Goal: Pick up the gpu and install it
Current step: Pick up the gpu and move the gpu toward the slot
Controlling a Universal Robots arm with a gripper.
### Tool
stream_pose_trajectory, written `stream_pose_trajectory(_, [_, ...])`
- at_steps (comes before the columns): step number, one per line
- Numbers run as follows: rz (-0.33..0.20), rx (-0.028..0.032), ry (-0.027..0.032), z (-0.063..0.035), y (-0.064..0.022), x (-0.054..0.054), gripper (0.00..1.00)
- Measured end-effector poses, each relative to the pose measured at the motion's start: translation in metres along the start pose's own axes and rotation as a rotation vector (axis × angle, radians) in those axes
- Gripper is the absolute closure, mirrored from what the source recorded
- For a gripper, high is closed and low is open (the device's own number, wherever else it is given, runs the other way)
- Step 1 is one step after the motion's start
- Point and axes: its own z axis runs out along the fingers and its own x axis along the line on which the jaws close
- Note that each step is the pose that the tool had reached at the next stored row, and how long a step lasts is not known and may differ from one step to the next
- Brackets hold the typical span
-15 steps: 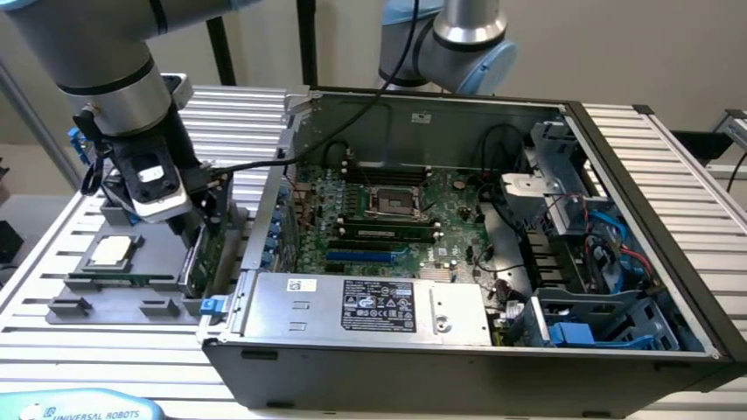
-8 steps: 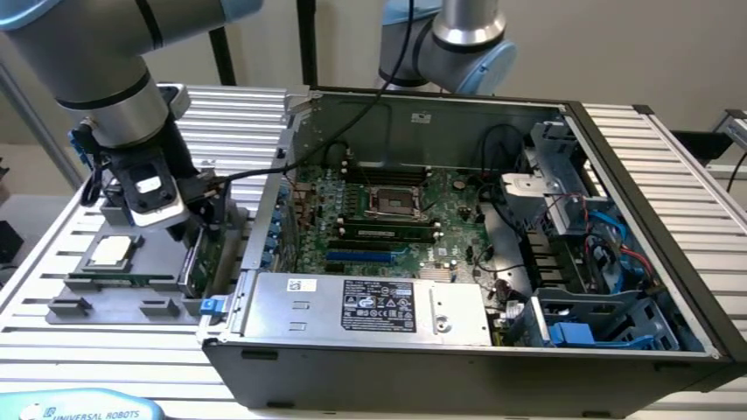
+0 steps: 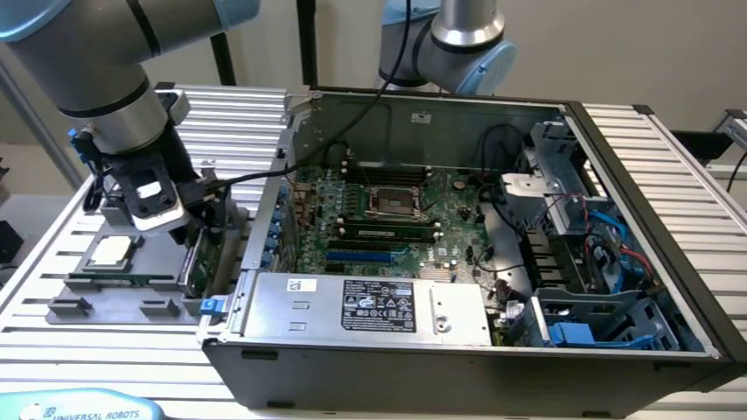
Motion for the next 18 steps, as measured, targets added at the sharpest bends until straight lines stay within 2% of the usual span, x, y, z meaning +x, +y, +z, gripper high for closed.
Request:
stream_pose_trajectory(9, [0.0,0.0,-0.0006,0.0007,0.0025,0.0005,0.46])
stream_pose_trajectory(16, [0.0,-0.0004,-0.0086,0.0044,0.0039,0.0012,0.46])
stream_pose_trajectory(18, [-0.001,-0.0004,-0.009,0.0045,0.004,0.0012,0.48])
